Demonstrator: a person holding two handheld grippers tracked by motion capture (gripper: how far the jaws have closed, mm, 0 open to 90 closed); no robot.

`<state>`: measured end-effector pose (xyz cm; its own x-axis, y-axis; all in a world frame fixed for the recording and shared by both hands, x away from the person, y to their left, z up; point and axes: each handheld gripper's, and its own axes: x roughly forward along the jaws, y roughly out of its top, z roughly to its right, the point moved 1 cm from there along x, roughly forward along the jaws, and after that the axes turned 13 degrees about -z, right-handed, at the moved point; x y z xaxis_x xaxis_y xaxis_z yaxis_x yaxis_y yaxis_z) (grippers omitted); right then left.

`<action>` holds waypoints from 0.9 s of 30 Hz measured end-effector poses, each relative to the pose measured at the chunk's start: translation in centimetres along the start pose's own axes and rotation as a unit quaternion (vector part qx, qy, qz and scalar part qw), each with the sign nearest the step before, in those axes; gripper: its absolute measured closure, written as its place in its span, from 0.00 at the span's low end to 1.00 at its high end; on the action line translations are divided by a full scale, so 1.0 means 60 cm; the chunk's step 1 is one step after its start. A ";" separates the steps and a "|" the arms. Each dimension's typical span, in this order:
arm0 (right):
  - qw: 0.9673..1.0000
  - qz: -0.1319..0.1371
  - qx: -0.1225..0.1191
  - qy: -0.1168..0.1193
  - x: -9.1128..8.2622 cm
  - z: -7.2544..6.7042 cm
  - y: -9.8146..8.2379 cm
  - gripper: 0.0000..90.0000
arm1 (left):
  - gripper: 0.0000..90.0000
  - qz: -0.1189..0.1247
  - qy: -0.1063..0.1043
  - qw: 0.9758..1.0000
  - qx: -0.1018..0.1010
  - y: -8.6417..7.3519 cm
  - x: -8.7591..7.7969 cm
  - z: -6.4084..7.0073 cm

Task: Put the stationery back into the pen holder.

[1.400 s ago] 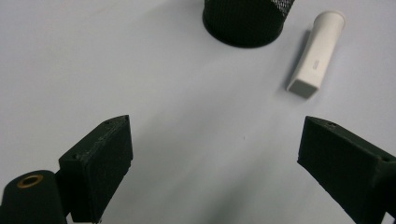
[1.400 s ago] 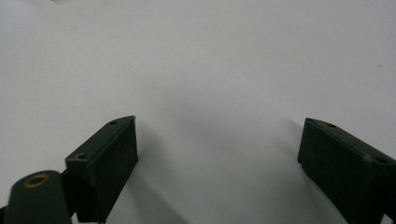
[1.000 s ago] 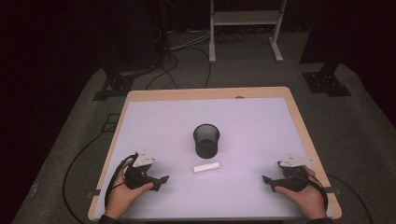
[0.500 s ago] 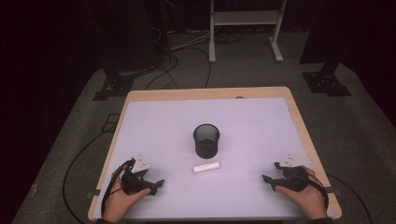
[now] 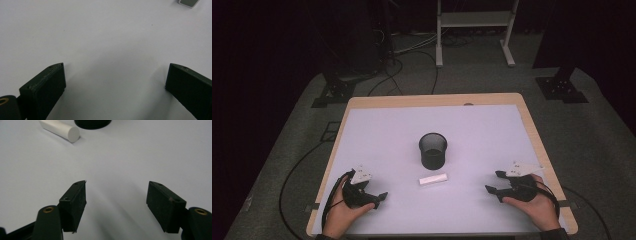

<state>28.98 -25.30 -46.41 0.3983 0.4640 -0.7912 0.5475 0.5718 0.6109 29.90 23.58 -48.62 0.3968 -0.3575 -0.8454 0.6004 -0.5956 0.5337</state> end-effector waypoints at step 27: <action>0.992 0.004 -0.107 0.072 0.034 -0.052 0.101 0.40 | 0.02 0.000 0.000 1.000 0.000 0.000 0.000 0.000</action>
<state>30.79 -18.81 -44.24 0.2838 0.5530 -0.7834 0.3691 0.6910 0.6215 29.89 23.58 -48.63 0.3962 -0.3570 -0.8459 0.6004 -0.5963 0.5328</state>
